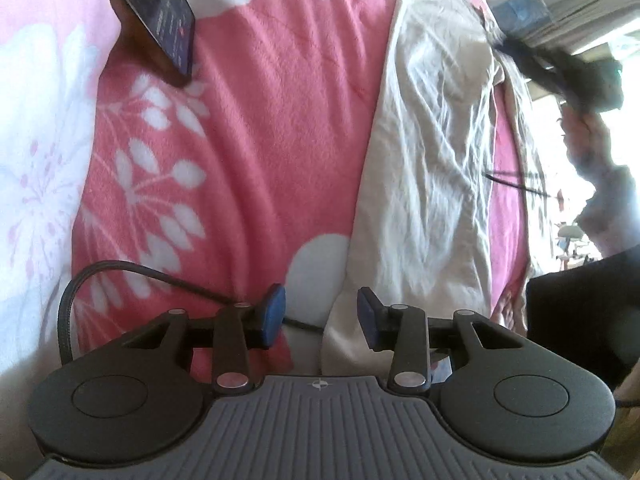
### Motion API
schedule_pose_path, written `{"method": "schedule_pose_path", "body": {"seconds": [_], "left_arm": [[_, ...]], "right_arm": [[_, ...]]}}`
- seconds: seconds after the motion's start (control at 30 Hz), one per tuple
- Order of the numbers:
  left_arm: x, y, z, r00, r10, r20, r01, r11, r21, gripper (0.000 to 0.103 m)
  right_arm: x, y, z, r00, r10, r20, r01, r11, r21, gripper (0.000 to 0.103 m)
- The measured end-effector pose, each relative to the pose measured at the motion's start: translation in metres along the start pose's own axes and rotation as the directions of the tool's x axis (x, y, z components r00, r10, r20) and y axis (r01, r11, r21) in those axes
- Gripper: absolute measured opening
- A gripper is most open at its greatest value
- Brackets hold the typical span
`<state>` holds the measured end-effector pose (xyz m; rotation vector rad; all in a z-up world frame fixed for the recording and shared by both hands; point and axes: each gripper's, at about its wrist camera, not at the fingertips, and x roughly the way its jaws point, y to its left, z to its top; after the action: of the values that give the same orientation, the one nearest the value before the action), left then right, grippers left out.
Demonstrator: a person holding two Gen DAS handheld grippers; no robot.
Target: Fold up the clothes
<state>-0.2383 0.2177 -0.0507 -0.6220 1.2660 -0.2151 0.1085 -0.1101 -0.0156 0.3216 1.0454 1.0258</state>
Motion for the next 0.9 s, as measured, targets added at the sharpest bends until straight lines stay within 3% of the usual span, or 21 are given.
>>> {"method": "schedule_pose_path", "body": {"seconds": [0.07, 0.1, 0.17, 0.3, 0.4, 0.43, 0.47, 0.63, 0.7, 0.9], "left_arm": [[0.001, 0.004, 0.0, 1.0, -0.011, -0.007, 0.011, 1.0, -0.009, 0.04], [0.002, 0.007, 0.0, 1.0, -0.017, -0.011, 0.017, 1.0, -0.014, 0.04], [0.002, 0.008, -0.001, 0.999, -0.028, -0.019, 0.028, 0.999, -0.015, 0.041], [0.002, 0.008, -0.004, 0.998, -0.051, -0.038, 0.051, 0.999, -0.014, 0.041], [0.001, 0.008, -0.006, 0.996, -0.068, -0.052, 0.067, 0.998, -0.013, 0.041], [0.001, 0.008, -0.007, 0.996, -0.073, -0.056, 0.073, 0.997, -0.013, 0.041], [0.001, 0.008, -0.008, 0.995, -0.079, -0.061, 0.078, 0.997, -0.012, 0.041], [-0.007, 0.01, -0.017, 0.992, -0.117, -0.051, 0.115, 0.992, -0.047, 0.041], [-0.01, 0.013, -0.021, 0.989, -0.136, -0.06, 0.133, 0.989, -0.059, 0.041], [-0.007, 0.014, -0.02, 0.989, -0.135, -0.051, 0.131, 0.988, -0.084, 0.041]], "right_arm": [[-0.011, 0.001, -0.02, 0.986, 0.057, -0.159, -0.058, 0.998, 0.0, 0.033], [-0.011, 0.003, -0.032, 0.966, 0.076, -0.247, -0.078, 0.997, 0.002, 0.037], [-0.005, 0.009, -0.063, 0.906, 0.117, -0.407, -0.114, 0.993, 0.032, 0.038], [0.016, 0.015, -0.132, 0.776, 0.257, -0.577, -0.179, 0.965, 0.189, 0.039], [0.036, 0.023, -0.167, 0.701, 0.252, -0.667, -0.181, 0.968, 0.175, 0.04], [0.043, 0.029, -0.175, 0.69, 0.216, -0.691, -0.179, 0.976, 0.126, 0.041], [0.048, 0.035, -0.183, 0.682, 0.183, -0.708, -0.179, 0.981, 0.08, 0.04], [0.046, 0.048, -0.175, 0.785, 0.255, -0.565, -0.269, 0.961, 0.06, 0.045], [0.054, 0.054, -0.179, 0.78, 0.267, -0.566, -0.302, 0.953, 0.033, 0.049], [0.079, 0.07, -0.202, 0.762, 0.38, -0.525, -0.375, 0.919, 0.121, 0.047]]}}
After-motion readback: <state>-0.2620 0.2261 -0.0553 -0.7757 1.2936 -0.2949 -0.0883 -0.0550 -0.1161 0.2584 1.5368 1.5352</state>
